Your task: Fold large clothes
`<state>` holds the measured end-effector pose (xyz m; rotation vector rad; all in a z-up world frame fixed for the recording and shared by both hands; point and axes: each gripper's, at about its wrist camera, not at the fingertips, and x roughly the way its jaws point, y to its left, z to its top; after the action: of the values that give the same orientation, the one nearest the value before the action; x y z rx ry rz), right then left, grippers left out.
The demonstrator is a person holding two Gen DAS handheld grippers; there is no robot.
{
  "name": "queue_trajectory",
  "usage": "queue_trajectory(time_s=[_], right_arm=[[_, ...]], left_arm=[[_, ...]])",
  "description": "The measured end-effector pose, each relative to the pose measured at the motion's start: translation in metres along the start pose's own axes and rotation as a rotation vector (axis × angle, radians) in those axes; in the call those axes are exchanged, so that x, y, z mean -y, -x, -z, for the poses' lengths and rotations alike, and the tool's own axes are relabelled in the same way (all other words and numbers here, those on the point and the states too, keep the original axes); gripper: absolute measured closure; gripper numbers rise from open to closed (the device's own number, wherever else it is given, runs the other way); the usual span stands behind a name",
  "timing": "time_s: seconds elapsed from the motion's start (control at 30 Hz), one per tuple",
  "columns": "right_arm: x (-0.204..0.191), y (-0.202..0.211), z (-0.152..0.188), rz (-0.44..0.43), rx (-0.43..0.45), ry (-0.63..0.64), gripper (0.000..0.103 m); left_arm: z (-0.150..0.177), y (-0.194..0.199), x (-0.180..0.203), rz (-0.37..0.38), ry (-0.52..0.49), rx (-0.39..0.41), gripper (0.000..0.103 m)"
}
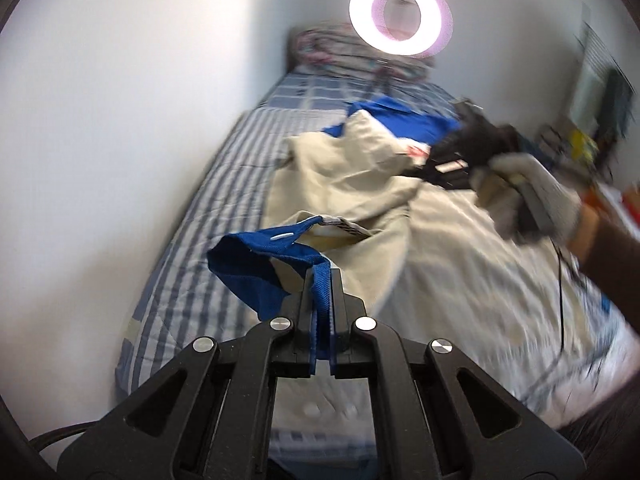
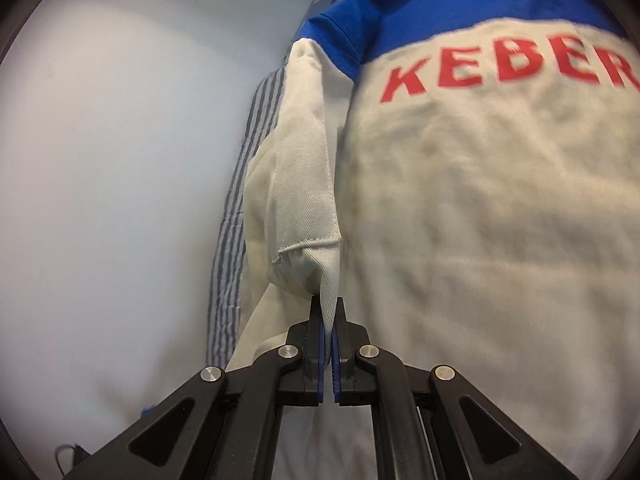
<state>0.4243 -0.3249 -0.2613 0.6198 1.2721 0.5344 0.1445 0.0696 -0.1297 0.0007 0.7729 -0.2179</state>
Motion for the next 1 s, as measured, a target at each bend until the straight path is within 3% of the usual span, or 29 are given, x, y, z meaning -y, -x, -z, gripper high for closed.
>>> queue_trajectory(time_s=[0.1, 0.2, 0.23, 0.3, 0.37, 0.47, 0.5, 0.53, 0.57, 0.6, 0.63, 0.67, 0.7, 0.9, 1.0], right_arm=[[0.008, 0.002, 0.017, 0.084, -0.027, 0.033, 0.103], [0.011, -0.005, 0.035, 0.252, -0.071, 0.107, 0.095], [0.010, -0.005, 0.040, 0.298, -0.076, 0.130, 0.087], [0.006, 0.003, 0.048, 0.317, -0.063, 0.163, 0.083], [-0.003, 0.013, 0.056, 0.359, -0.037, 0.188, 0.069], [-0.027, 0.027, 0.076, 0.384, -0.012, 0.265, 0.069], [-0.038, 0.031, 0.085, 0.379, -0.009, 0.297, 0.069], [-0.050, 0.029, 0.094, 0.366, -0.009, 0.320, 0.068], [-0.063, 0.028, 0.106, 0.332, -0.020, 0.341, 0.064], [-0.072, 0.026, 0.115, 0.299, -0.036, 0.347, 0.061], [-0.081, 0.024, 0.123, 0.261, -0.053, 0.339, 0.047], [-0.088, 0.019, 0.131, 0.243, -0.071, 0.310, 0.033], [-0.093, 0.012, 0.137, 0.242, -0.085, 0.267, 0.030], [-0.099, -0.041, 0.150, 0.248, -0.152, 0.026, 0.034], [-0.099, -0.068, 0.151, 0.303, -0.201, -0.005, 0.048]], left_arm=[[0.016, 0.007, 0.025, 0.032, -0.109, -0.025, 0.101], [0.032, 0.015, 0.043, 0.093, -0.171, -0.062, 0.101], [0.035, 0.018, 0.048, 0.104, -0.186, -0.062, 0.101], [0.041, 0.025, 0.052, 0.134, -0.199, -0.074, 0.101], [0.048, 0.035, 0.053, 0.167, -0.191, -0.078, 0.100], [0.052, 0.048, 0.041, 0.186, -0.133, -0.079, 0.098], [0.054, 0.051, 0.034, 0.189, -0.104, -0.080, 0.095], [0.058, 0.057, 0.029, 0.187, -0.082, -0.076, 0.086], [0.060, 0.060, 0.020, 0.177, -0.047, -0.073, 0.070], [0.060, 0.060, 0.009, 0.159, -0.001, -0.074, 0.062], [0.061, 0.058, -0.003, 0.153, 0.049, -0.074, 0.052], [0.062, 0.056, -0.012, 0.159, 0.086, -0.085, 0.052], [0.061, 0.051, -0.023, 0.169, 0.144, -0.101, 0.052], [0.050, 0.048, -0.059, 0.087, 0.242, -0.039, 0.052], [0.048, 0.048, -0.072, 0.070, 0.265, -0.026, 0.052]])
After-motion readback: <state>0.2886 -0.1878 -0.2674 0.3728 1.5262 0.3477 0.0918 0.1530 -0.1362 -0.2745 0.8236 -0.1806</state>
